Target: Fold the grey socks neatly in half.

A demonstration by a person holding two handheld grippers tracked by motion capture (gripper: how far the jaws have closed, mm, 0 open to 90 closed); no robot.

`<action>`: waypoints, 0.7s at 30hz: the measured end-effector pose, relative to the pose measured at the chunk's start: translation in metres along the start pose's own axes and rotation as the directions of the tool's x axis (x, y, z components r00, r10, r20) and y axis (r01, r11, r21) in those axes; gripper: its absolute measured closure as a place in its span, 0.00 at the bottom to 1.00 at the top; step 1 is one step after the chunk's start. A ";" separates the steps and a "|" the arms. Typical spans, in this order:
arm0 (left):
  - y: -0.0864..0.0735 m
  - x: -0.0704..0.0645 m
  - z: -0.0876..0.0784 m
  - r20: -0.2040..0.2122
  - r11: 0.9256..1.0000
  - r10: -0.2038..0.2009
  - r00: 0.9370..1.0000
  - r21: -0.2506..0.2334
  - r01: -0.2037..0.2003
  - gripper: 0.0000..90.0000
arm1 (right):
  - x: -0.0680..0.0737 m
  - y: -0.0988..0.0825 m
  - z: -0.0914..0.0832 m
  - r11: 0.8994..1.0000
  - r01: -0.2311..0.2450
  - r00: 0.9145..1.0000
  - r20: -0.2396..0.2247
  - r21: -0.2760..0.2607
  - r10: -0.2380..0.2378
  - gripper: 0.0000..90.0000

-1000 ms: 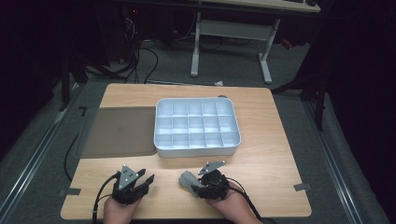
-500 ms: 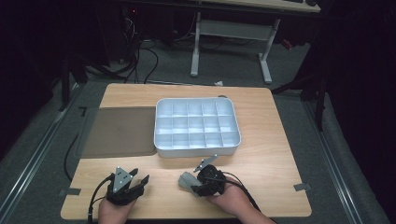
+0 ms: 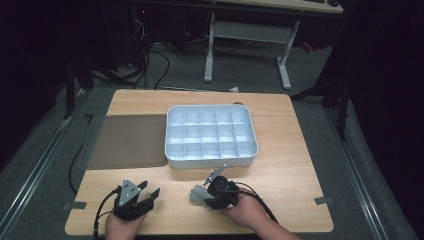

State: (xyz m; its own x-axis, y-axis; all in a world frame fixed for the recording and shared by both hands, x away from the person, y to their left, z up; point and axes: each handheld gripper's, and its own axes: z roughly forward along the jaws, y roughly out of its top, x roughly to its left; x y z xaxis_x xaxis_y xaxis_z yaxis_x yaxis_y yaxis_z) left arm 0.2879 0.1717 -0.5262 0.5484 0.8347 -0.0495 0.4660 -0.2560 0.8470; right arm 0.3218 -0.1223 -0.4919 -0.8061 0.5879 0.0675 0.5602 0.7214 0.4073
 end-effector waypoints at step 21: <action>0.000 0.000 0.004 0.010 1.000 0.028 1.000 -0.010 -0.028 0.38 | -0.044 -0.031 -0.047 0.989 -0.141 0.981 0.131 -0.034 0.145 0.80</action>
State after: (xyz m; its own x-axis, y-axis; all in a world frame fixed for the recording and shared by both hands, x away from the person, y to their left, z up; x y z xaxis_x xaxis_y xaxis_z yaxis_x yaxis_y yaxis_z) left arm 0.2904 0.1704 -0.5285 0.5680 0.8225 -0.0307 0.4433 -0.2743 0.8534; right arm 0.3308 -0.1875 -0.4647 -0.6848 0.7287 0.0060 0.6617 0.6183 0.4240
